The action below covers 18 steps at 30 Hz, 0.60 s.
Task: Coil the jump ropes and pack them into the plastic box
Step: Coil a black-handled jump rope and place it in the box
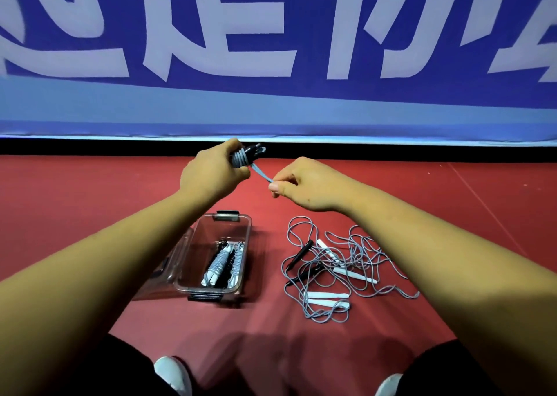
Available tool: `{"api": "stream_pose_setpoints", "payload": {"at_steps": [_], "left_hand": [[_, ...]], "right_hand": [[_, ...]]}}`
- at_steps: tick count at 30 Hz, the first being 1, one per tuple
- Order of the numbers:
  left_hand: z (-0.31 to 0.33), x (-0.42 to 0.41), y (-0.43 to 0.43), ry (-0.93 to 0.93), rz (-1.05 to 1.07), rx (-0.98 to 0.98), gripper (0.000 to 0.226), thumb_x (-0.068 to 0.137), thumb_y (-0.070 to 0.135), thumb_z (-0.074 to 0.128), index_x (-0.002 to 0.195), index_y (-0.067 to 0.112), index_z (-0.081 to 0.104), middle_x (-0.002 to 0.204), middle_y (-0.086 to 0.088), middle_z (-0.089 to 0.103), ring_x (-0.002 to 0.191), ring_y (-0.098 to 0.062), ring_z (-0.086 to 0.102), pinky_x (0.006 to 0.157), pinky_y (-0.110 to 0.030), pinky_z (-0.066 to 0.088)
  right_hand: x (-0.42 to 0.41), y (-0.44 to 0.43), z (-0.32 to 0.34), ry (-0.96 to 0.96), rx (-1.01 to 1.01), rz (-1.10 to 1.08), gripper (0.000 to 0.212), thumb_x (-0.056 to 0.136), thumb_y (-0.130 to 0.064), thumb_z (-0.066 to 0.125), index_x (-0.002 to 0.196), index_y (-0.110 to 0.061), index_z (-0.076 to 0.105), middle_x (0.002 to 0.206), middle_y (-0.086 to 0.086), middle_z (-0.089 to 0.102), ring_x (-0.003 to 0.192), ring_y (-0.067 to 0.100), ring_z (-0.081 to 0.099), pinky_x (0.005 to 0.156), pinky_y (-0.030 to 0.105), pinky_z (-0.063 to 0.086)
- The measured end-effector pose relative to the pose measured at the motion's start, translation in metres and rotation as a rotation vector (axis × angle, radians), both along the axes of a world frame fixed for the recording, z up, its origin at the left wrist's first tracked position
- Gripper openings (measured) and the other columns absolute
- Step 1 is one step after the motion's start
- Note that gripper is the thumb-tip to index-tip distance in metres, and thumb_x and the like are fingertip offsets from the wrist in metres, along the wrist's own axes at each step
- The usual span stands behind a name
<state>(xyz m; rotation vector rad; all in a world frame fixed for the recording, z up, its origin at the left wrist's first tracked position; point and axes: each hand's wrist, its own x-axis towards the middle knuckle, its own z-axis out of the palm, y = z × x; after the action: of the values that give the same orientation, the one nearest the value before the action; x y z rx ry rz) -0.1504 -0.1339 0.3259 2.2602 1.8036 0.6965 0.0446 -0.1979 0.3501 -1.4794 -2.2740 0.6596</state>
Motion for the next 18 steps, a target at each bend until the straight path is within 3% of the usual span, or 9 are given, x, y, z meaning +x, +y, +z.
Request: {"api": "stream_pose_setpoints", "payload": {"at_steps": [2,5,9,14,16,18], "left_hand": [[-0.005,0.002,-0.003,0.116,0.057,-0.036,0.022,0.075,0.042,0.070,0.089,0.031,0.057,0.081,0.001,0.061,0.080,-0.028,0.059,0.064,-0.031,0.041],[-0.012,0.007,-0.008,0.243,0.026,-0.152,0.024,0.072,0.048,0.069,0.082,0.027,0.060,0.072,0.001,0.059,0.076,-0.029,0.061,0.063,-0.029,0.040],[-0.006,0.015,-0.022,0.384,-0.120,-0.144,0.029,0.071,0.055,0.066,0.086,0.030,0.064,0.071,0.002,0.059,0.075,-0.028,0.062,0.062,-0.030,0.044],[0.009,0.031,-0.046,0.360,-0.343,-0.166,0.064,0.061,0.090,0.054,0.058,0.027,0.051,0.050,0.004,0.048,0.055,-0.018,0.052,0.053,-0.031,0.036],[0.012,0.031,-0.050,0.308,-0.382,-0.132,0.060,0.067,0.085,0.057,0.055,0.026,0.049,0.045,0.002,0.042,0.049,-0.015,0.045,0.051,-0.032,0.031],[0.013,0.028,-0.051,0.250,-0.450,-0.161,0.049,0.073,0.073,0.064,0.063,0.026,0.057,0.045,0.003,0.042,0.046,-0.012,0.041,0.050,-0.031,0.030]], "right_hand": [[-0.005,-0.001,0.000,-0.076,0.015,0.060,0.031,0.093,-0.021,0.060,0.067,-0.003,0.058,0.056,0.003,0.039,0.050,0.012,0.031,0.051,0.030,0.028],[-0.012,-0.005,-0.001,-0.167,0.060,0.110,0.032,0.089,-0.018,0.062,0.061,-0.006,0.050,0.055,0.007,0.036,0.051,0.018,0.028,0.051,0.034,0.023],[-0.007,-0.002,0.007,-0.030,0.104,-0.001,0.019,0.088,-0.017,0.063,0.075,-0.005,0.070,0.063,0.012,0.059,0.056,0.016,0.041,0.053,0.030,0.030],[0.014,0.000,0.014,0.103,0.139,-0.114,0.012,0.088,-0.020,0.067,0.085,-0.013,0.076,0.079,0.003,0.072,0.076,0.018,0.063,0.071,0.033,0.048],[0.022,0.000,0.016,0.176,0.083,-0.157,0.010,0.087,-0.020,0.070,0.085,-0.013,0.075,0.061,-0.007,0.067,0.056,0.009,0.056,0.056,0.030,0.048],[0.029,0.000,0.016,0.287,-0.018,-0.208,0.012,0.085,-0.022,0.073,0.082,-0.011,0.073,0.046,-0.008,0.053,0.040,0.014,0.040,0.043,0.025,0.036]]}}
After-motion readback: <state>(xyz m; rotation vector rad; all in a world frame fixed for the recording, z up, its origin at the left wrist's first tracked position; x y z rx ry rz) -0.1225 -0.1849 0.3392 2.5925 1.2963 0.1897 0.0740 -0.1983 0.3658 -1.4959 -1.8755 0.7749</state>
